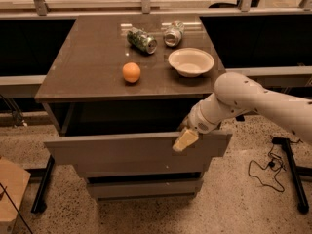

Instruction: Open top drawer

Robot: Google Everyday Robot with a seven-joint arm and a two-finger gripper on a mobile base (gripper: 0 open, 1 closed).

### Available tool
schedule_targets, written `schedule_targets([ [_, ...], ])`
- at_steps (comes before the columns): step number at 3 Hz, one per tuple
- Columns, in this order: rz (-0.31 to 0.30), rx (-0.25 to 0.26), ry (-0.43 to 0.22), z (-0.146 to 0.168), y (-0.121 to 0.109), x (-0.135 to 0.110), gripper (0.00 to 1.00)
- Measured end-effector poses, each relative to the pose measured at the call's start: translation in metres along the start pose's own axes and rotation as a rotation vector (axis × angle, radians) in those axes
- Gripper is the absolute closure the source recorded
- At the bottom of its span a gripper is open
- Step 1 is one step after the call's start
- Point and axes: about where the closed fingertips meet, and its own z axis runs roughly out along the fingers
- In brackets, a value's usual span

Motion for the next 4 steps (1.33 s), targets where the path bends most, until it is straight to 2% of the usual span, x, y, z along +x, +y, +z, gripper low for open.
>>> schedule_targets([
  [1,-0.001,-0.004,0.000,0.002,0.001,0.000,0.06],
  [2,-0.051,-0.017,0.020,0.001,0.005,-0.005,0.00],
  [3,-0.035,-0.049,0.065,-0.012,0.029,0.019,0.00],
  [4,0.024,-0.081,0.098,-0.022,0.054,0.046,0.00],
])
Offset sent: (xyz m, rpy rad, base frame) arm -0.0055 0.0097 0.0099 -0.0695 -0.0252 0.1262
